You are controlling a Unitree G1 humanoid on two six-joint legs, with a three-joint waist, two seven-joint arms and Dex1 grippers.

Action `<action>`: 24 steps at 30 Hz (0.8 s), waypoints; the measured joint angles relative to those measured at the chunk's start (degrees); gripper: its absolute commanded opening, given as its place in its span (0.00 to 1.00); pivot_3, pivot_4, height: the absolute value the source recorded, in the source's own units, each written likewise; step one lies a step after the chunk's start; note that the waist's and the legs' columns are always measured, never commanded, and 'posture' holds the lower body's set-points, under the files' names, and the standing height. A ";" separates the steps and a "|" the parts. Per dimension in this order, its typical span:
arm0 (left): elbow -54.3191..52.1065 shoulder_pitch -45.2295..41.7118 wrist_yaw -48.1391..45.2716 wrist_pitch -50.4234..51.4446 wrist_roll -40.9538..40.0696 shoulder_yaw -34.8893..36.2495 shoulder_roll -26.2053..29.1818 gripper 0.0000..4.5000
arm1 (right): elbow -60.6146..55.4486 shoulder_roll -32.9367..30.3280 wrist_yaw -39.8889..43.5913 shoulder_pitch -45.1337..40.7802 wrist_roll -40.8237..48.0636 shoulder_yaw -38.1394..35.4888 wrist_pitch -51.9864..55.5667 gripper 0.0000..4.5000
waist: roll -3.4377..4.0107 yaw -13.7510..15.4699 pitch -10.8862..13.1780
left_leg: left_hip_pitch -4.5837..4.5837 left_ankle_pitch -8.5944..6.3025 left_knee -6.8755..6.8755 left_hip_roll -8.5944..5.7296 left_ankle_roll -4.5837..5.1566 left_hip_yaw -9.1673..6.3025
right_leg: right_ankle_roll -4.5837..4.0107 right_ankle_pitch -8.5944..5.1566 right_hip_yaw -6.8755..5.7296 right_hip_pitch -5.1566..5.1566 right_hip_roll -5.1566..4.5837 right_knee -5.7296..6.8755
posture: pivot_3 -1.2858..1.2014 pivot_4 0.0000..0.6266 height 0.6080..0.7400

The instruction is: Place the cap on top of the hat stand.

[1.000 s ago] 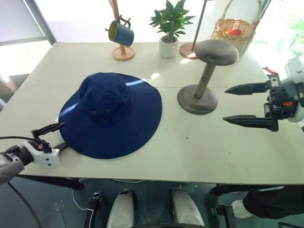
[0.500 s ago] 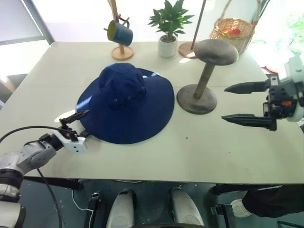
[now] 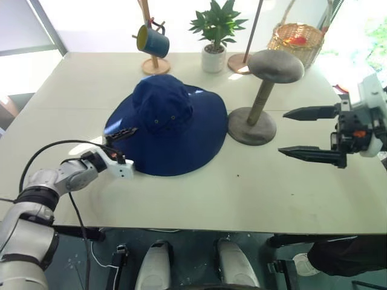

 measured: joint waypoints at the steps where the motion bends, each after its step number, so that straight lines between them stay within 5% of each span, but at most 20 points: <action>1: 0.42 -0.46 0.36 0.01 0.01 -0.56 -0.36 0.94 | -0.15 0.00 -0.07 0.32 0.00 -0.09 0.01 0.99 | 0.00 -0.04 0.00 | 0.00 0.00 0.00 0.00 0.00 0.00 | 0.00 0.00 0.00 0.00 0.00 0.00 | 0.52 0.24 1.00; 4: 1.23 -1.19 0.72 -0.24 0.00 -1.54 -0.61 0.69 | -0.21 -0.01 -0.43 1.16 -0.01 -1.41 0.08 1.00 | -0.02 -0.11 0.01 | 0.00 0.00 -0.01 0.00 0.00 0.00 | 0.02 0.01 0.00 0.00 0.00 -0.01 | 0.52 0.24 1.00; 10: 1.99 -1.16 -2.30 -3.65 -4.28 -1.42 0.76 0.01 | -0.13 -0.08 -2.16 2.72 -0.03 -4.05 2.21 1.00 | -0.07 -0.31 0.03 | 0.01 0.00 -0.01 0.01 0.00 0.00 | 0.02 0.01 0.00 0.00 0.00 -0.01 | 0.52 0.24 1.00; 16: -1.43 0.77 -19.67 -2.30 -25.34 5.36 2.24 0.01 | 0.92 -0.08 -4.00 3.79 -1.59 -6.46 1.44 1.00 | -0.07 -0.23 0.03 | 0.00 0.00 -0.02 0.01 0.00 0.00 | 0.00 0.00 0.00 0.00 -0.01 -0.01 | 0.52 0.24 1.00; 24: -27.50 5.86 -45.31 30.20 -58.39 16.38 0.54 0.01 | 1.03 -0.07 -3.06 7.00 -2.68 -9.31 -0.13 1.00 | -0.12 -0.41 0.06 | -0.01 0.01 0.04 0.01 0.01 -0.03 | 0.01 0.01 0.00 0.02 0.02 0.02 | 0.52 0.24 1.00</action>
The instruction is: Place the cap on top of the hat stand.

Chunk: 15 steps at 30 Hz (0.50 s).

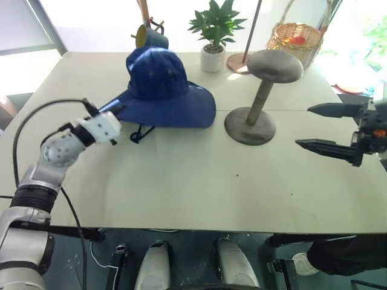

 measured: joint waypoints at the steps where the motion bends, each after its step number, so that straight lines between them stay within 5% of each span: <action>1: -3.05 -0.32 -0.90 5.23 -2.57 1.35 -0.57 0.01 | 0.06 0.00 -0.01 0.00 -0.12 -0.12 -0.09 1.00 | 0.00 -0.04 0.00 | 0.00 0.00 0.03 0.00 0.00 -0.01 | 0.00 0.00 0.00 0.02 0.01 0.01 | 0.52 0.24 1.00; 9: -14.27 -11.86 0.16 39.52 -14.78 9.17 -5.86 0.01 | 1.04 0.00 -0.43 -0.04 -0.62 -0.48 -1.19 1.00 | -0.21 -0.11 0.12 | -0.01 0.00 0.09 -0.02 0.01 -0.13 | 0.09 -0.01 0.00 0.12 0.07 -0.03 | 0.52 0.24 1.00; 15: -14.97 -22.38 1.08 47.97 -16.47 10.46 -11.08 0.01 | 1.37 0.04 -0.94 -0.03 -0.74 -0.48 -1.85 1.00 | -0.28 -0.08 0.16 | -0.02 0.00 0.09 -0.03 0.01 -0.15 | 0.10 -0.02 0.00 0.13 0.08 -0.05 | 0.52 0.24 1.00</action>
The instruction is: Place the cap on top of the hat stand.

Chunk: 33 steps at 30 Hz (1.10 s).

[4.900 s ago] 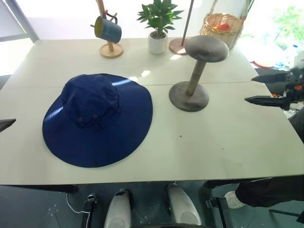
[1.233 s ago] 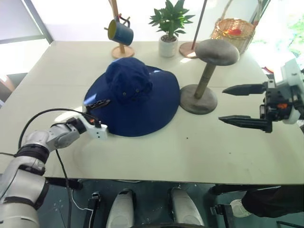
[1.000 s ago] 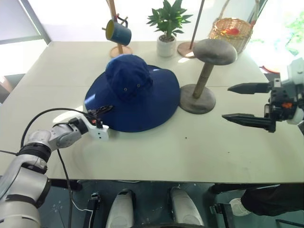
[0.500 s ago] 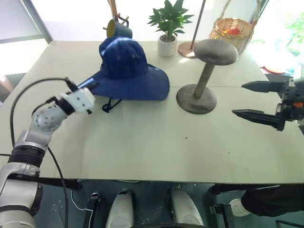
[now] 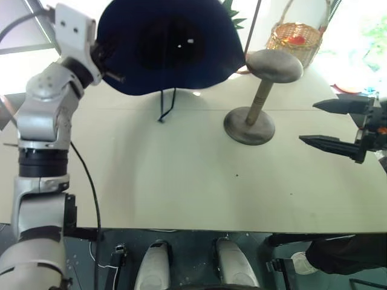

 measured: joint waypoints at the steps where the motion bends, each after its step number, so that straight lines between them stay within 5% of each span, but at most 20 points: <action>1: -0.20 -1.49 -0.03 0.73 -0.21 -0.04 -0.92 0.01 | 0.15 0.00 -0.05 0.00 -0.02 -0.01 -0.18 1.00 | -0.02 0.02 0.01 | 0.00 0.00 0.01 0.00 0.00 0.00 | 0.00 0.00 0.00 0.01 0.00 0.00 | 0.52 0.24 1.00; 9: 4.49 -10.66 0.68 5.23 3.08 -2.09 -5.91 0.01 | 4.07 -1.76 1.30 2.84 -2.18 -6.71 -0.44 1.00 | -0.04 -0.41 0.03 | 0.07 0.00 -0.07 -0.03 0.00 -0.01 | 0.02 -0.01 0.00 0.02 0.00 -0.02 | 0.52 0.24 1.00; 21: 33.93 -24.22 7.32 4.07 9.46 3.39 -3.11 0.01 | 1.75 -0.96 0.21 5.78 -2.14 -9.86 0.31 1.00 | -0.42 -1.56 0.25 | -0.01 0.00 -0.14 -0.06 0.00 -0.07 | 0.15 -0.07 0.00 -0.01 -0.01 -0.07 | 0.52 0.24 1.00; 33: 40.97 -33.15 6.49 2.01 9.03 4.82 -14.80 0.01 | 2.35 -1.27 0.05 4.19 -2.22 -9.30 -0.33 1.00 | -0.59 -1.17 0.35 | -0.08 -0.01 -0.21 -0.13 -0.01 -0.08 | 0.28 -0.04 0.00 -0.01 -0.06 -0.19 | 0.52 0.24 1.00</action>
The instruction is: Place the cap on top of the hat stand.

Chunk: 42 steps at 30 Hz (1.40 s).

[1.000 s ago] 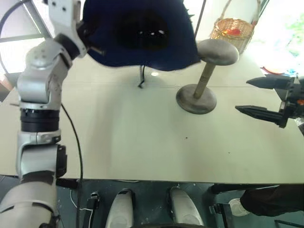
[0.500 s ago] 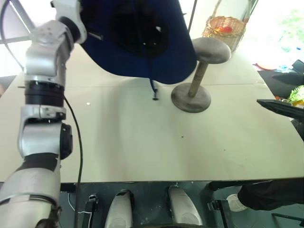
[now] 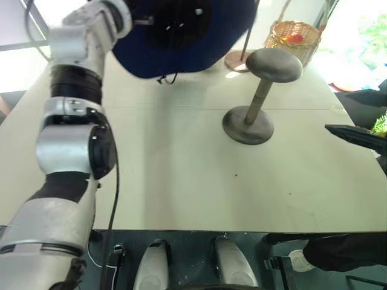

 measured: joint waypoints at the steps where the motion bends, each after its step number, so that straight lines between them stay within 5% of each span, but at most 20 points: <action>1: 0.10 -0.80 -0.84 -0.72 -0.03 -0.10 -0.91 0.01 | 0.67 -0.46 0.24 0.04 -0.07 -0.04 -0.01 1.00 | 0.00 -0.11 0.01 | 0.00 0.00 -0.03 0.00 0.00 0.00 | 0.01 -0.01 0.00 -0.01 0.00 -0.03 | 0.52 0.24 1.00; 12: -0.96 -5.48 -6.66 -1.70 -1.77 -0.79 -8.64 0.01 | 0.87 -1.92 3.13 6.71 -1.28 -13.71 5.47 1.00 | -0.01 -0.23 0.02 | 0.00 -0.01 -0.04 -0.01 0.01 0.00 | 0.09 -0.06 0.01 -0.03 0.00 -0.03 | 0.52 0.24 1.00; 17: -15.47 4.26 -14.79 -6.34 -0.30 -7.83 -9.45 0.01 | -1.89 -0.23 3.33 10.67 -1.23 -19.32 8.94 1.00 | 0.09 -0.33 -0.03 | 0.07 -0.01 -0.07 -0.01 0.01 0.01 | 0.08 -0.06 0.02 0.00 0.00 0.00 | 0.52 0.24 1.00; 25: -29.95 27.34 -22.64 -31.84 8.65 -16.78 -1.74 0.01 | -4.52 1.28 4.27 14.97 0.20 -27.85 15.50 1.00 | 0.10 -0.22 -0.03 | 0.11 0.00 0.08 0.00 0.00 0.02 | -0.02 0.02 0.09 0.06 0.01 0.07 | 0.52 0.24 1.00; 33: -22.03 35.59 -15.98 -74.34 25.53 -21.11 5.99 0.01 | -4.98 1.22 3.56 15.07 3.54 -31.47 22.22 1.00 | 0.09 0.04 -0.04 | 0.16 -0.01 0.32 -0.01 0.01 0.01 | -0.07 0.03 0.09 0.40 -0.01 -0.11 | 0.52 0.24 1.00; 42: -8.86 34.56 7.53 -89.85 55.44 -29.40 8.39 0.01 | -4.53 0.75 2.64 14.11 6.37 -31.90 25.93 1.00 | 0.09 -0.18 -0.04 | 0.17 -0.03 0.30 0.00 0.03 0.01 | -0.04 0.03 0.08 0.38 0.00 -0.10 | 0.52 0.24 1.00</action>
